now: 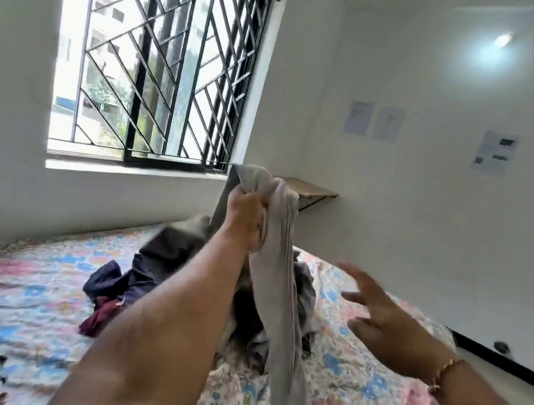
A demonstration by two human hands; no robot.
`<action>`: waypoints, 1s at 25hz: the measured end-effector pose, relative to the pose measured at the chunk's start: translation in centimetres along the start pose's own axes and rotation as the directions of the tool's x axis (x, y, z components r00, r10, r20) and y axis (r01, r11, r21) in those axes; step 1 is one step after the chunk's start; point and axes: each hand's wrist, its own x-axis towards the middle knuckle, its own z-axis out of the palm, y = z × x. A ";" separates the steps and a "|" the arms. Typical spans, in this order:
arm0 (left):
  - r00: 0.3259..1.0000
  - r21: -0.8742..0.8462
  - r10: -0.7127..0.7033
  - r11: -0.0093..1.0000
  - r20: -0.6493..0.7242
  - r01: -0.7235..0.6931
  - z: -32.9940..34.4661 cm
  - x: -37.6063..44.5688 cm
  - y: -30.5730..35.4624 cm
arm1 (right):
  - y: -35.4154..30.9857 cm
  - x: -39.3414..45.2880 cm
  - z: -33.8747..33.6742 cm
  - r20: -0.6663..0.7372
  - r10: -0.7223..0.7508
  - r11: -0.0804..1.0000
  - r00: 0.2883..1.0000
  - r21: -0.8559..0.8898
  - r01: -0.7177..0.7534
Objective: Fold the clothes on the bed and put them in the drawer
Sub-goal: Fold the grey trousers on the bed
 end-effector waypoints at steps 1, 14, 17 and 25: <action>0.994 -0.059 -0.099 0.994 -0.052 0.096 0.6 -0.5 0.6 | 1.1 -0.3 -0.7 -0.045 -0.030 0.998 0.999 -0.063 0.027; 0.688 0.031 -0.045 0.999 0.725 0.034 6.1 -7.8 7.7 | -1.3 5.1 2.1 -0.429 0.034 0.974 0.903 0.217 0.066; 0.680 0.039 -0.026 0.999 0.732 -0.004 7.0 -9.2 9.0 | -0.4 4.1 2.5 -0.462 0.092 0.975 0.882 0.221 0.013; 0.543 0.320 -0.127 0.906 0.830 -0.278 0.3 -11.5 4.8 | -4.4 -3.1 -7.5 -0.997 0.078 0.970 0.023 0.081 0.230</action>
